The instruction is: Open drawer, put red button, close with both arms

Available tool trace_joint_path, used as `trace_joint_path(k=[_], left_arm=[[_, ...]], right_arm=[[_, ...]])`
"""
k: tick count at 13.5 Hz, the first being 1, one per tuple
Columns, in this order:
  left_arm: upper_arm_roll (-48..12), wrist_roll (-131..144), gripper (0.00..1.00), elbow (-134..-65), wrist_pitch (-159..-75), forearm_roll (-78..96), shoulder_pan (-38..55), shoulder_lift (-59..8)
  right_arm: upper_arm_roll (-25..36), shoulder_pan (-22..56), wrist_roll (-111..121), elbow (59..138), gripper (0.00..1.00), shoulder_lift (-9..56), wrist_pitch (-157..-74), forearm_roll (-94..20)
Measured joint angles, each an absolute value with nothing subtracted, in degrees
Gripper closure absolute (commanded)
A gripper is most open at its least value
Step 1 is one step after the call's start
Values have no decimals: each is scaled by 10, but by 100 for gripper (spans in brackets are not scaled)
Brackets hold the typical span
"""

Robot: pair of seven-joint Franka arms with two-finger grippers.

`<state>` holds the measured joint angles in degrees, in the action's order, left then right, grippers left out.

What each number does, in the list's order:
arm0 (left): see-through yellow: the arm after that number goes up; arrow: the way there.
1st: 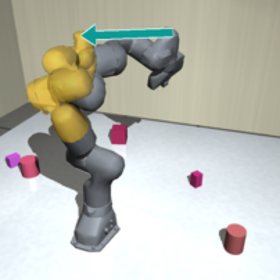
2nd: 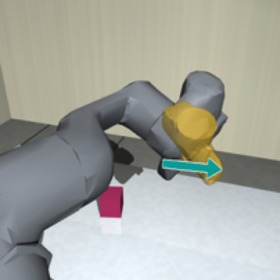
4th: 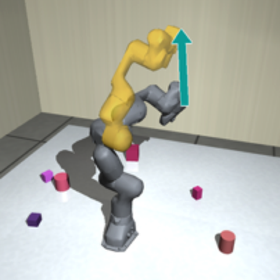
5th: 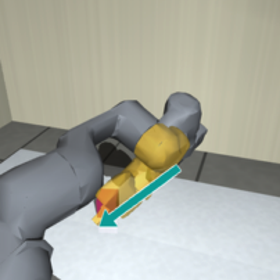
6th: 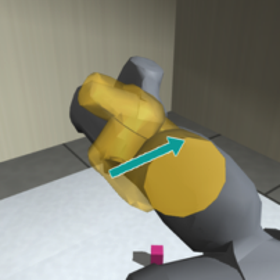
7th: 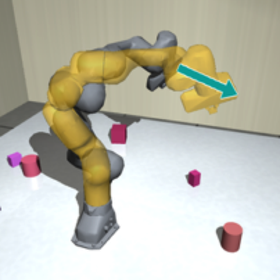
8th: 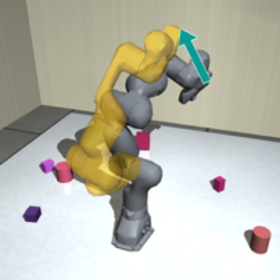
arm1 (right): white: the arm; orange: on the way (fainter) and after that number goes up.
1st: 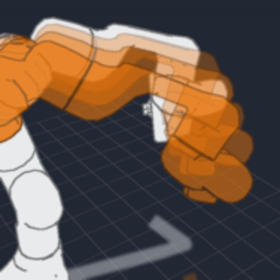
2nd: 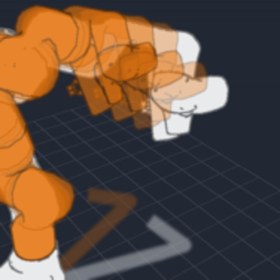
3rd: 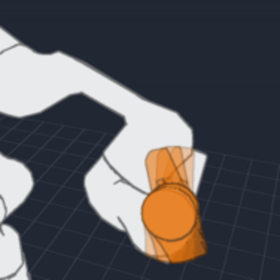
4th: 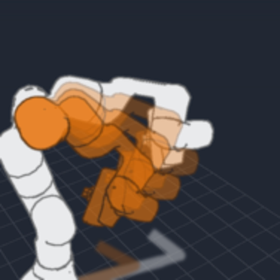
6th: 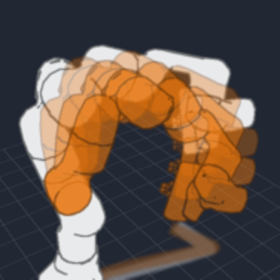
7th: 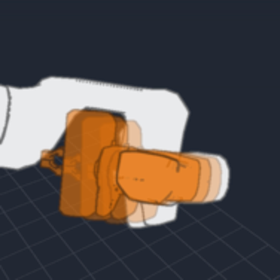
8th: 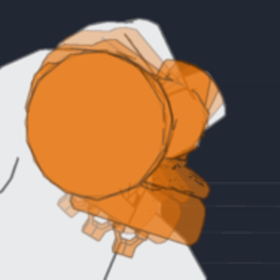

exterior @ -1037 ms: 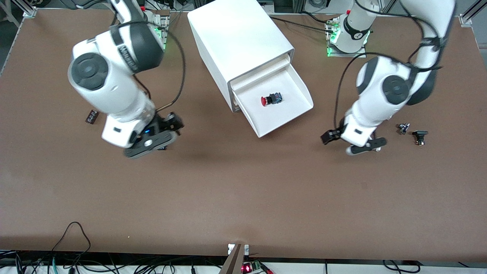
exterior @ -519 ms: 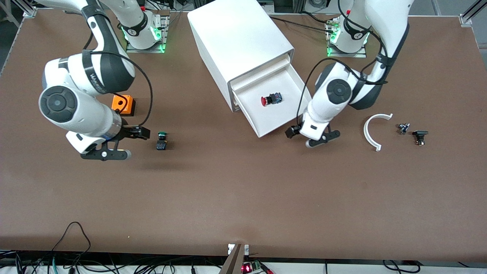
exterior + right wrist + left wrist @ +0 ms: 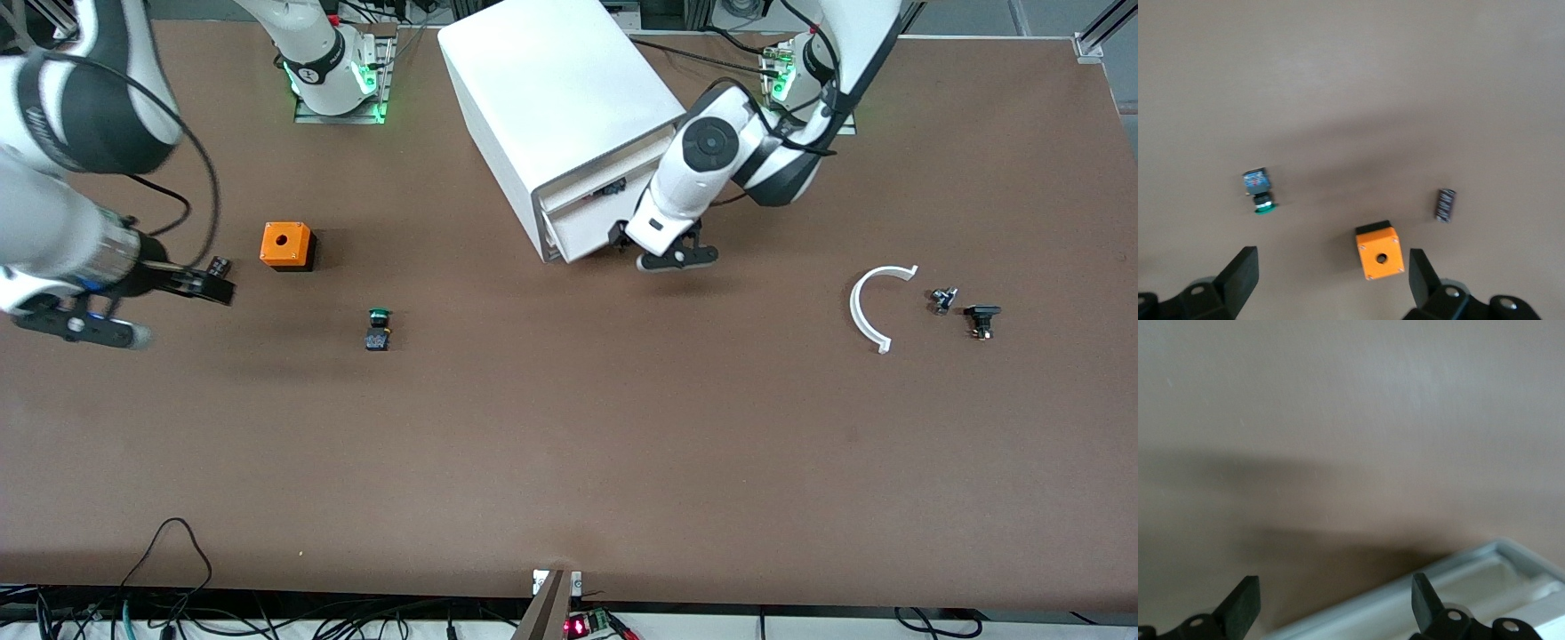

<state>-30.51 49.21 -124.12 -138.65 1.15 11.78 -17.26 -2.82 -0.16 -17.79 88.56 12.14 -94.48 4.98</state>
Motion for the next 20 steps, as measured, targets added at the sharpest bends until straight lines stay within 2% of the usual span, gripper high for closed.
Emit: trace_joint_path(k=[7,11,13,18,20], left_arm=[[-337,492,0,-1253,-1369,12,118,-162],[-341,492,0,-1255,-1369,12,116,-162],[-342,492,0,-1255,-1369,12,115,-162],[-341,492,0,-1253,-1371,12,47,-136],[-312,491,0,-1238,-1374,12,10,-107]], right_arm=[[9,-4,-130,904,0,-1,-873,50],[24,-4,-55,993,0,-52,-930,50],[28,-4,-38,1034,0,-78,-933,50],[52,-4,-19,1049,0,-97,-926,30],[52,-3,-19,1045,0,-95,-927,28]])
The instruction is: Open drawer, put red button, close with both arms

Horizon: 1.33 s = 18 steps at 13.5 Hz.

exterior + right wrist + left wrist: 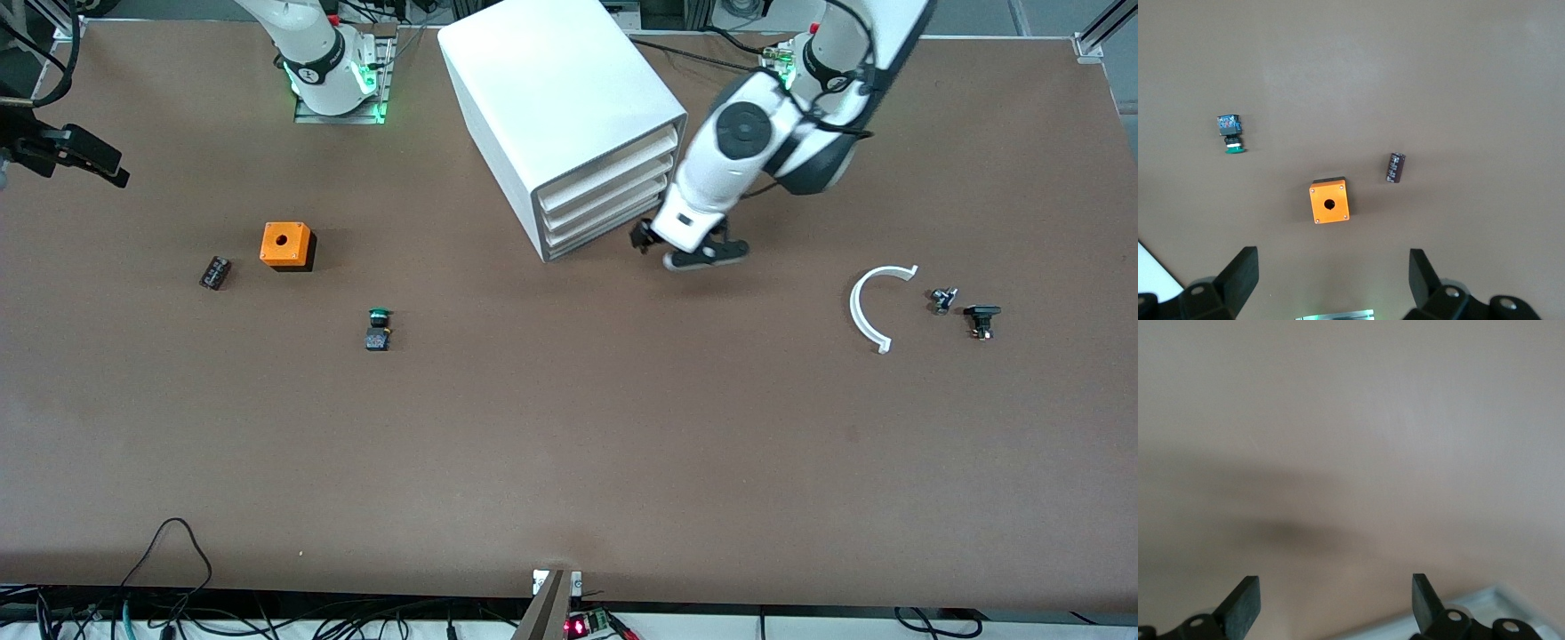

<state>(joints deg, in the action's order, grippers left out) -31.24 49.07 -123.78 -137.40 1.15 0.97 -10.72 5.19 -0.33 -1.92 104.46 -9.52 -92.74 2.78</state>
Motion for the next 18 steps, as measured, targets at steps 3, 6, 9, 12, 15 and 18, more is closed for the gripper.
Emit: trace_joint_path(k=[3,6,9,12,15,18], left_arm=[[-239,485,0,-1188,-1357,12,-7,-59],[-186,407,0,-1112,-1232,11,-11,-23],[-124,308,0,-1027,-1091,11,-12,-2],[-54,212,0,-985,-980,11,-12,28],[7,131,0,-960,-923,11,-13,52],[11,122,0,-935,-888,12,-9,55]], right_arm=[[49,-1,-17,1025,0,-80,-928,27],[32,10,-16,1012,0,-68,-929,29],[31,11,-16,1010,0,-66,-928,29],[31,11,-16,1009,0,-66,-928,29],[32,11,-16,1007,0,-66,-928,29],[33,10,-16,1006,0,-66,-928,29]])
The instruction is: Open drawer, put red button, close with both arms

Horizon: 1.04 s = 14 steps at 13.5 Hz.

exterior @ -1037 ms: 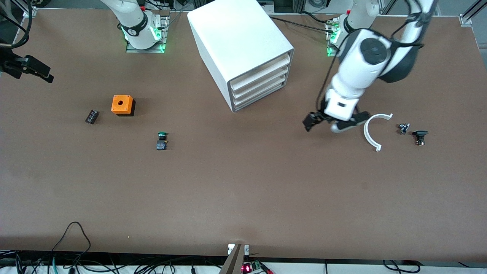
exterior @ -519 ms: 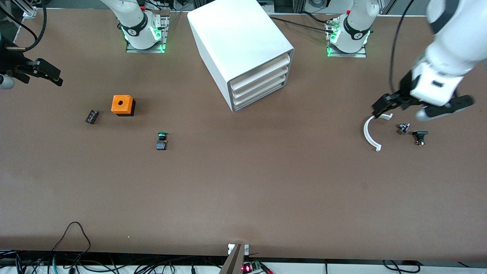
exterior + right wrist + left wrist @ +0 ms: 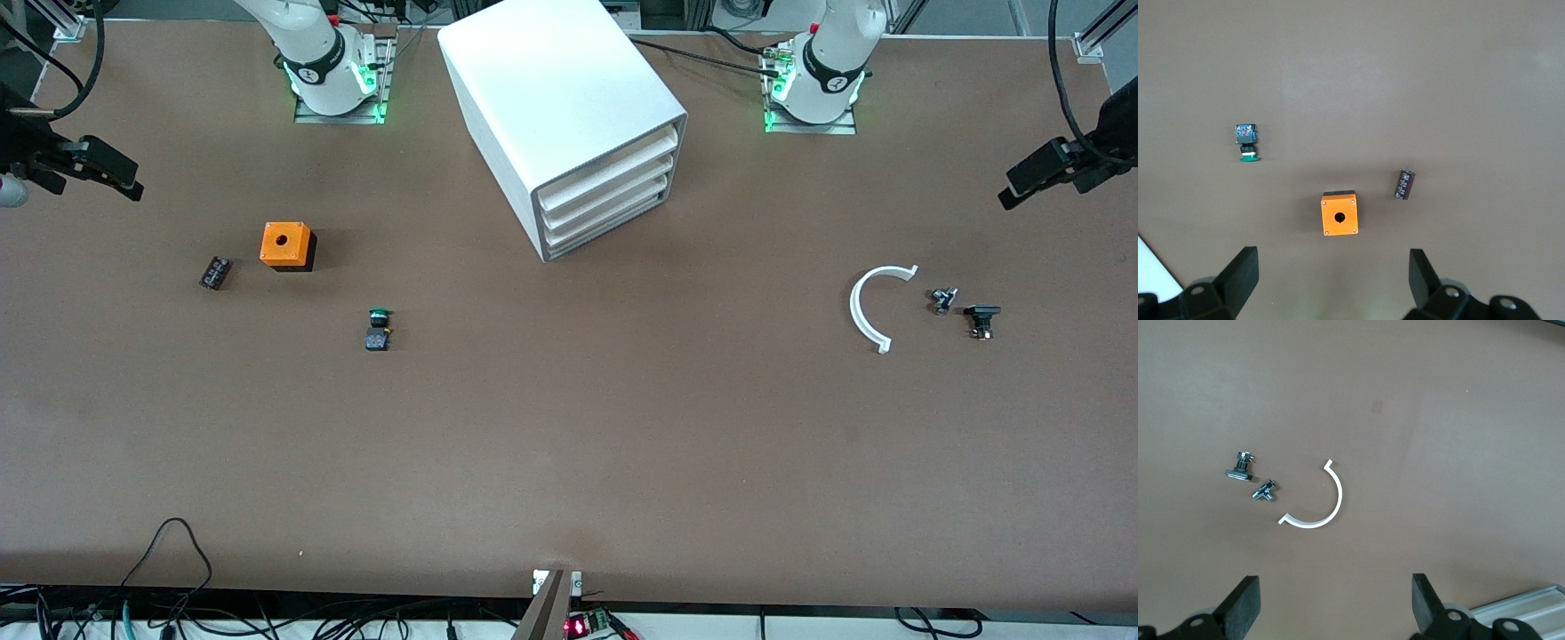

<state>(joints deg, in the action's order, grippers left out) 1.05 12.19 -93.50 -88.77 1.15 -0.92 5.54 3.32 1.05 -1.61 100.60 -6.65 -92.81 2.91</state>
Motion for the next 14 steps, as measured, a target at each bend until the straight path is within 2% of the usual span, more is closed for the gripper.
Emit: trace_joint_path(k=[14], left_arm=[[4,122,0,-926,-887,12,-4,47]], right_arm=[[38,10,-16,995,0,-66,-928,29]])
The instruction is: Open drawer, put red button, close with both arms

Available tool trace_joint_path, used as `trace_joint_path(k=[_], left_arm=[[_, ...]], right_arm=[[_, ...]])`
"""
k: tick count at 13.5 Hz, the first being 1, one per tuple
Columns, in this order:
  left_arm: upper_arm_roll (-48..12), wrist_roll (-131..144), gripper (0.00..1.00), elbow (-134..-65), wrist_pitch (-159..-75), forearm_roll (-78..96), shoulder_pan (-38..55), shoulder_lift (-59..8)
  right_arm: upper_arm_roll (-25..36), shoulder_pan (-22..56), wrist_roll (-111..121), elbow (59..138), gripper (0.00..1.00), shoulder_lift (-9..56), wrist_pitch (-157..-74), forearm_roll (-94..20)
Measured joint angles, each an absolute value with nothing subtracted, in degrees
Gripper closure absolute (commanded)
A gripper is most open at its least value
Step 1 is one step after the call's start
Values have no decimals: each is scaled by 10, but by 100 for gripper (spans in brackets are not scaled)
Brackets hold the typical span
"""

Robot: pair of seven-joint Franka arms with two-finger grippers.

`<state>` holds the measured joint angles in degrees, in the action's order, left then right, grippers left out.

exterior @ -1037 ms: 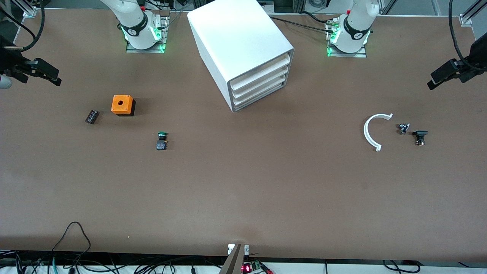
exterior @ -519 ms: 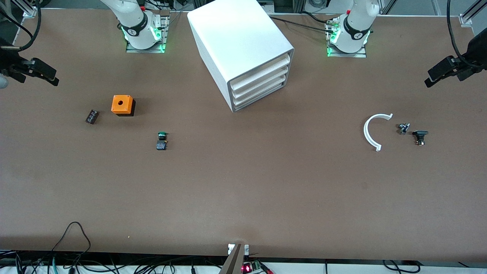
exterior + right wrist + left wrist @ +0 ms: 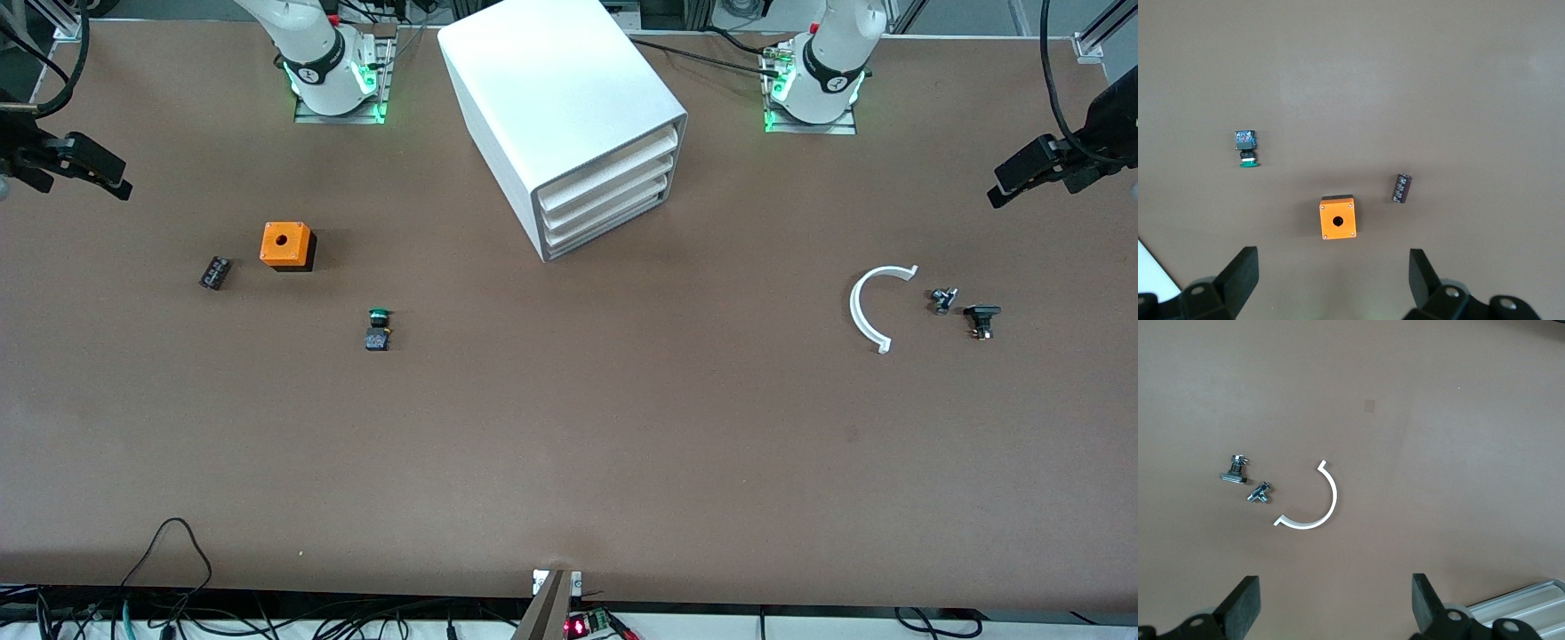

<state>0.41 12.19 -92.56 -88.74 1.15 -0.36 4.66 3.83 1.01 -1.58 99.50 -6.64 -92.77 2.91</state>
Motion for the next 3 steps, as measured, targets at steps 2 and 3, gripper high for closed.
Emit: trace_joint_path(k=[2,3], left_arm=[[4,122,0,-925,-884,12,-4,46],[4,122,0,-925,-880,12,-4,46]], right_arm=[[38,10,-16,992,0,-66,-928,29],[38,10,-16,992,0,-65,-926,29]])
